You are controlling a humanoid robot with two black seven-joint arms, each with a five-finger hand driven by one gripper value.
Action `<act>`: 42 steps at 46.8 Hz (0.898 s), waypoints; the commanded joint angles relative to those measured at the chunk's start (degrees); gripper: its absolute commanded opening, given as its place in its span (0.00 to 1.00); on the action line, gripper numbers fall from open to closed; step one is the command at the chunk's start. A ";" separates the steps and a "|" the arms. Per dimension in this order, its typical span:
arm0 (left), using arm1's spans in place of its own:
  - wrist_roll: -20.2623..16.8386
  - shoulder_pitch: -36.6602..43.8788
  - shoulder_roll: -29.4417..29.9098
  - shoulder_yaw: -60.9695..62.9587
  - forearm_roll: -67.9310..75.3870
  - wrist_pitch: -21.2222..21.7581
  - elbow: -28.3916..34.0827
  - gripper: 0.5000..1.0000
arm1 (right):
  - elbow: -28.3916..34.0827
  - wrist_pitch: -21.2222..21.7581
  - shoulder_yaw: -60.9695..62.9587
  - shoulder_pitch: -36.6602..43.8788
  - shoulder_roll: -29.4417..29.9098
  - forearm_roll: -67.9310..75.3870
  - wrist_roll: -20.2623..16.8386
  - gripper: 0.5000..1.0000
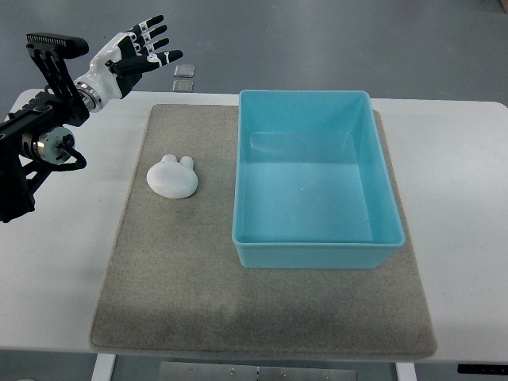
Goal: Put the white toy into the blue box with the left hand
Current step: 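Move the left hand over the white bunny toy and lower fingers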
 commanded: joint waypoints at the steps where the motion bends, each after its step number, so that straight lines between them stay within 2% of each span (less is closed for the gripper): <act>1: 0.05 -0.17 1.48 1.47 2.64 0.07 -3.00 0.94 | 0.00 0.00 0.00 0.00 0.00 0.00 0.00 0.87; 12: 0.23 -2.19 5.08 9.46 12.84 0.51 -8.19 0.91 | 0.00 0.00 0.00 0.00 0.00 0.00 0.00 0.87; 28: 0.14 -4.30 12.90 16.41 29.53 0.07 -20.58 0.91 | 0.00 0.00 0.00 0.00 0.00 0.00 0.00 0.87; 42: 0.05 -5.35 14.93 18.00 44.74 -0.02 -24.36 0.91 | 0.00 0.00 0.00 0.00 0.00 0.00 0.00 0.87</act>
